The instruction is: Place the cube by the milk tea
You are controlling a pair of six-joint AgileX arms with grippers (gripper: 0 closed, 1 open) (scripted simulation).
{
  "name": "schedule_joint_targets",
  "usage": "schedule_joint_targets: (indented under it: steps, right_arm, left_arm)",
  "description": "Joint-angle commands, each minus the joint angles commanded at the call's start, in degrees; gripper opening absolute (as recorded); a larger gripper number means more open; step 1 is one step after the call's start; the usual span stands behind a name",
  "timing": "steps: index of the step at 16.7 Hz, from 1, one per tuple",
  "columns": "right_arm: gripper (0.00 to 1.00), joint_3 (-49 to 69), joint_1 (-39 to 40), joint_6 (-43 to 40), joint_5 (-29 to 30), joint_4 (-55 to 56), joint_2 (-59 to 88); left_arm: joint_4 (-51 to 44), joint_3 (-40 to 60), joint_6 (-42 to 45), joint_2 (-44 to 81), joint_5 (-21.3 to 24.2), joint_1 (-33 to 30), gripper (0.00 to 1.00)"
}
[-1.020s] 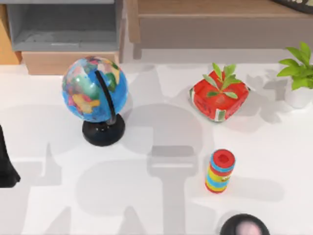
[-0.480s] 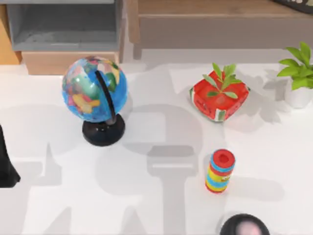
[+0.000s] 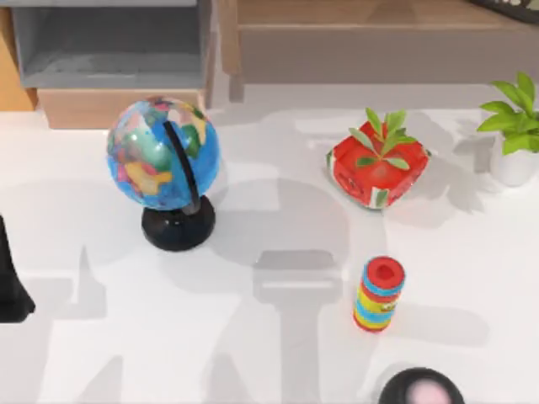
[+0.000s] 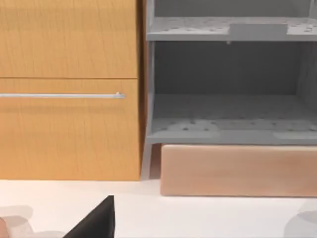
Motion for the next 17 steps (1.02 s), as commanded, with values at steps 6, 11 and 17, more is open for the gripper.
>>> schedule_joint_targets:
  steps: [6,11,17]
  right_arm:
    - [1.00,5.8,1.8,-0.1,1.9,0.0,6.0]
    - [0.85,5.8,1.8,-0.1,1.9,0.0,6.0]
    - [0.40,5.8,1.8,-0.1,1.9,0.0,6.0]
  left_arm:
    - [0.0,0.0,0.0,0.0,0.0,0.0,1.00]
    - [0.0,0.0,0.0,0.0,0.0,0.0,1.00]
    - [0.0,0.0,0.0,0.0,0.0,0.0,1.00]
